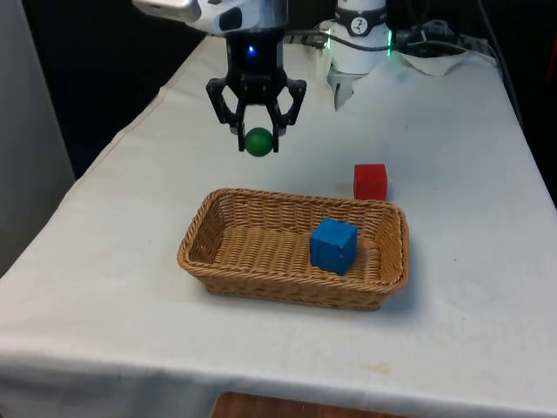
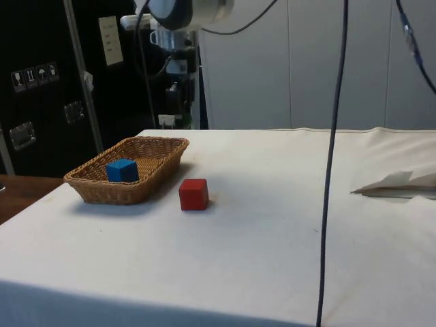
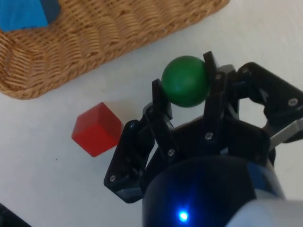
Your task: Place all non-red objects into the basket.
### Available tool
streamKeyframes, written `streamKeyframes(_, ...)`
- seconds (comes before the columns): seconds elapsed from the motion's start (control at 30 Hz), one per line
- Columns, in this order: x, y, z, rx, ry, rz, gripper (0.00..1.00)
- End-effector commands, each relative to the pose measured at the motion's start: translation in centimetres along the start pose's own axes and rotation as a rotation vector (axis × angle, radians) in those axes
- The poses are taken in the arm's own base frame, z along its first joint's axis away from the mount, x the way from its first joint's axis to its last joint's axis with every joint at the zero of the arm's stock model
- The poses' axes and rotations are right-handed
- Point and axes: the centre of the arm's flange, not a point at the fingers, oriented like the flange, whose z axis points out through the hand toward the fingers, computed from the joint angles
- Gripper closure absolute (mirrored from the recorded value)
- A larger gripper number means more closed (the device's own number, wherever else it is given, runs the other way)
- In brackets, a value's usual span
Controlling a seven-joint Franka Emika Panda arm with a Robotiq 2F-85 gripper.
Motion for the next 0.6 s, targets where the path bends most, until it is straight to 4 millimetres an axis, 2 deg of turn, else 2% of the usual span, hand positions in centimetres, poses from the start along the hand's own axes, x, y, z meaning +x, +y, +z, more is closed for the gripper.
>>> streamKeyframes(0.0, 0.6, -0.3, 0.2, 0.007, -0.005, 0.001, 1.00)
streamKeyframes(0.07, 0.6, -0.2, 0.2, -0.001, -0.002, -0.003, 1.00)
streamKeyframes(0.33, 4.0, -1.2, 2.0, -0.003, -0.010, -0.018, 1.00)
streamKeyframes(0.37, 3.6, -0.9, 1.8, -0.011, -0.006, -0.017, 1.00)
streamKeyframes(0.57, 5.9, -2.0, 3.6, -0.009, -0.012, -0.030, 1.00)
